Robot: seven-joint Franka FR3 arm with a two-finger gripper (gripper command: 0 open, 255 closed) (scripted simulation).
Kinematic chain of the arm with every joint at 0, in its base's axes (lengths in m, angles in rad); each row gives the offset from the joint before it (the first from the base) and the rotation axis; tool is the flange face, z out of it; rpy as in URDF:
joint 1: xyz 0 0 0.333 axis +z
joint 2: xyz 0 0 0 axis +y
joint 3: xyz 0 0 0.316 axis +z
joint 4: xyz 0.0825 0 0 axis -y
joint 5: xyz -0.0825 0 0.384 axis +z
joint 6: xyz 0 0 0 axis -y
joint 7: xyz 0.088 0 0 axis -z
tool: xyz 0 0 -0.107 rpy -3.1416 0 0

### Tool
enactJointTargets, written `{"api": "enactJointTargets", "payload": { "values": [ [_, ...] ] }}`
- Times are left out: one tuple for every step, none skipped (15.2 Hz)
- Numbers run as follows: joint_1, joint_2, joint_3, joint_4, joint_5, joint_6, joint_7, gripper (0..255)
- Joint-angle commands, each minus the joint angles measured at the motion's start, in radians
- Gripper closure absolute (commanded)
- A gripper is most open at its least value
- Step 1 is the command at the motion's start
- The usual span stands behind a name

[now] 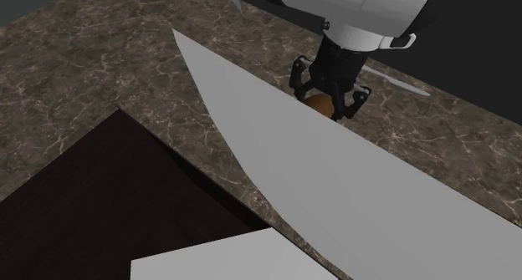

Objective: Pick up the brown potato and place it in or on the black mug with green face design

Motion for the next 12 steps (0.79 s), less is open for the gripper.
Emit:
{"api": "enactJointTargets", "payload": {
  "values": [
    [0.000, 0.001, 0.000, -0.003, 0.000, 0.004, -0.001, 255],
    [0.000, 0.001, 0.000, -0.003, 0.000, 0.004, -0.001, 255],
    [0.000, 0.001, 0.000, -0.003, 0.000, 0.004, -0.001, 255],
    [0.000, 0.001, 0.000, -0.003, 0.000, 0.004, -0.001, 255],
    [0.000, 0.001, 0.000, -0.003, 0.000, 0.004, -0.001, 255],
    [0.000, 0.001, 0.000, -0.003, 0.000, 0.004, -0.001, 0],
    [0.000, 0.001, 0.000, -0.003, 0.000, 0.004, -0.001, 0],
    [0.000, 0.001, 0.000, -0.003, 0.000, 0.004, -0.001, 0],
    [0.000, 0.001, 0.000, -0.003, 0.000, 0.004, -0.001, 0],
    [0.000, 0.001, 0.000, -0.003, 0.000, 0.004, -0.001, 0],
    [0.000, 0.001, 0.000, -0.003, 0.000, 0.004, -0.001, 0],
    [-0.001, -0.001, -0.001, 0.029, -0.001, -0.029, 0.000, 0]
  ]
}}
